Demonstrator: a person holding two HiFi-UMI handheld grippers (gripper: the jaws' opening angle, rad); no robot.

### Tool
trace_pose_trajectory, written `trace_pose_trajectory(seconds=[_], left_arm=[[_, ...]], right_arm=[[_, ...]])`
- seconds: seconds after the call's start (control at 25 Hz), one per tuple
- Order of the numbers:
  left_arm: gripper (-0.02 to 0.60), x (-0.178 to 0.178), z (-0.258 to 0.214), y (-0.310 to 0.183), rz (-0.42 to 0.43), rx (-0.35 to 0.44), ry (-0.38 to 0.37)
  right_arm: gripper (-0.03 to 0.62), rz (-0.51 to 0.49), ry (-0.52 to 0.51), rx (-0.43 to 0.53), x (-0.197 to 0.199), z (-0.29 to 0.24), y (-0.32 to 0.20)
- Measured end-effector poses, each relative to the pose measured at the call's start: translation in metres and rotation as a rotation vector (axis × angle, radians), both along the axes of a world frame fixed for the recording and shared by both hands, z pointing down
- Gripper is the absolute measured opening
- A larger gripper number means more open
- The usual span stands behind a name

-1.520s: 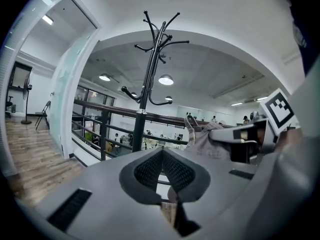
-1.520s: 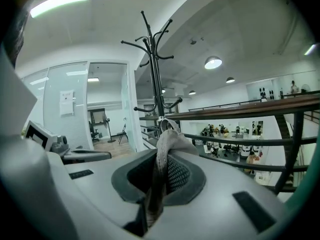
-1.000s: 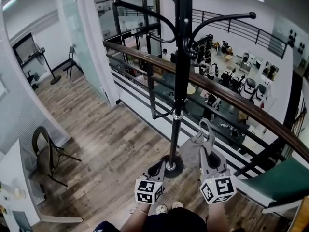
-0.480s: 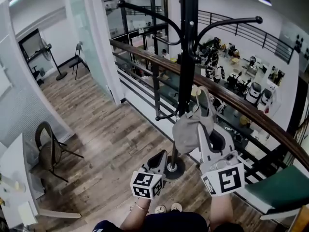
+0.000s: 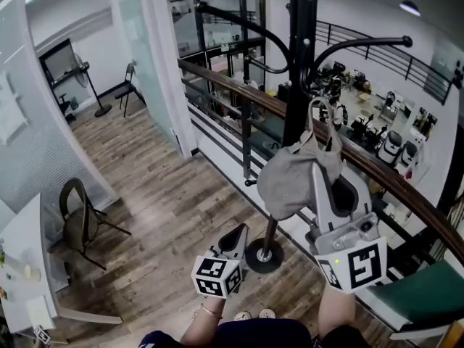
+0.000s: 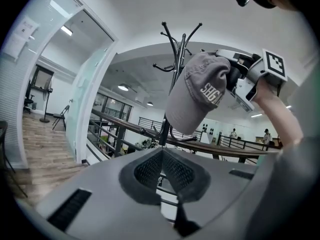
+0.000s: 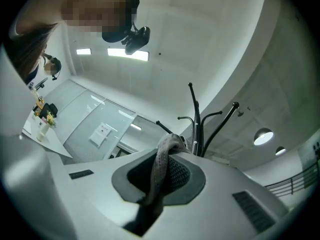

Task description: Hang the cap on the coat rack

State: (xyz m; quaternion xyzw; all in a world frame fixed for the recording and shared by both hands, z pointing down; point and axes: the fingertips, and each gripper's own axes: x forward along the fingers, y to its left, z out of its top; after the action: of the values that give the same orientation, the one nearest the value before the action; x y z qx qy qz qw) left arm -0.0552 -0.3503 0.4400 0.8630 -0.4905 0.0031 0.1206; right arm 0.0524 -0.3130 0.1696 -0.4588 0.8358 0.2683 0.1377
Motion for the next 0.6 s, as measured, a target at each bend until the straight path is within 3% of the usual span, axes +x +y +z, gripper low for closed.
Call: trace_pose_trajectory(seconds=[0.2,0.6], left_arm=[[0.003,-0.005,0.004,-0.005,-0.014,-0.005,0.001],[0.003,-0.028,0.022,-0.013,-0.072,-0.033,-0.004]], right_arm=[[0.023,0.003,0.009,0.014,0.001,-0.011,-0.016],[0.023,-0.025,-0.029,-0.074,0.001,0.003,-0.071]])
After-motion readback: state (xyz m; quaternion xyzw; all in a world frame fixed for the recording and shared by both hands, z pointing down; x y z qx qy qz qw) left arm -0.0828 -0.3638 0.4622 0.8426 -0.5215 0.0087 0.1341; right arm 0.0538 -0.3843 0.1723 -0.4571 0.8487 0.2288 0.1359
